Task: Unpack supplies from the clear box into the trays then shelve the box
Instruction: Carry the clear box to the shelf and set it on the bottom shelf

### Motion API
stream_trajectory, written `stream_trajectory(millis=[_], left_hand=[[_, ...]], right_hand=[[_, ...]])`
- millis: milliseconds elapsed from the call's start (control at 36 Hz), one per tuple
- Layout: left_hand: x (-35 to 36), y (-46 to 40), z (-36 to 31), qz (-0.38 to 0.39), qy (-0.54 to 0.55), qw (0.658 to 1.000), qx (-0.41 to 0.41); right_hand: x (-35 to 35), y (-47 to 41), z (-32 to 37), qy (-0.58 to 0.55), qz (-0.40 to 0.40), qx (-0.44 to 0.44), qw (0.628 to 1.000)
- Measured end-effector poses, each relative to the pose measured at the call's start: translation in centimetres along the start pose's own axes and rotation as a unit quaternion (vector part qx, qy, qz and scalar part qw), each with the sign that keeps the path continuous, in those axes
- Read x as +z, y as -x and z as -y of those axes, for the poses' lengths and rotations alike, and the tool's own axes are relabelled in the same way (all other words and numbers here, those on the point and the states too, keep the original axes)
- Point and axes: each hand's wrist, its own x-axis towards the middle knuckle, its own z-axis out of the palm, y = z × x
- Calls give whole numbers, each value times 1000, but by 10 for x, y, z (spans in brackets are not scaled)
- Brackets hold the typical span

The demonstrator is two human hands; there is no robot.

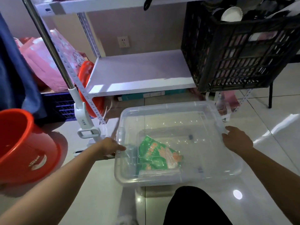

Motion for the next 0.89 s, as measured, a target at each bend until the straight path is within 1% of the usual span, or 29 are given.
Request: stream_trajectory(millis=[83,111,139,194,222,250,278,333,389,472,583,639,722,833,889], left_hand=[[-5,6,11,55,-43,997,-24],[-7,6,14,59,-48,997,-23],[-9,4,16,54,-44,997,-14],[-10,-1,18,19,-1,1000,12],[-10,-3,20,0,32,999,23],[-8,-4,22,-17,63,997,31],[-7,-4,24,-29,92,995,39],[-3,-6,28,-18,142,989,38],[0,-9,32,7,170,985,20],[1,-14,39,42,231,972,0],[1,-17,43,109,307,945,-12],[-1,-16,39,130,313,941,-10],[-10,-17,29,104,265,959,-14],[-19,-19,11,56,215,975,-27],[-19,-17,4,47,187,980,-40]], right_hand=[[-1,4,14,87,11,9,996],[-1,7,22,124,5,2,992],[2,10,31,142,0,-25,990],[13,21,52,91,26,-130,987],[20,29,64,57,52,-187,979],[30,37,78,52,79,-237,967],[41,47,92,77,105,-276,952],[66,63,118,144,152,-323,923],[87,74,141,193,201,-324,904],[99,75,165,230,246,-289,896],[100,73,179,250,262,-266,893],[101,72,179,250,265,-259,895],[103,72,178,246,264,-257,897],[104,70,179,239,272,-254,897],[106,69,179,238,274,-251,897]])
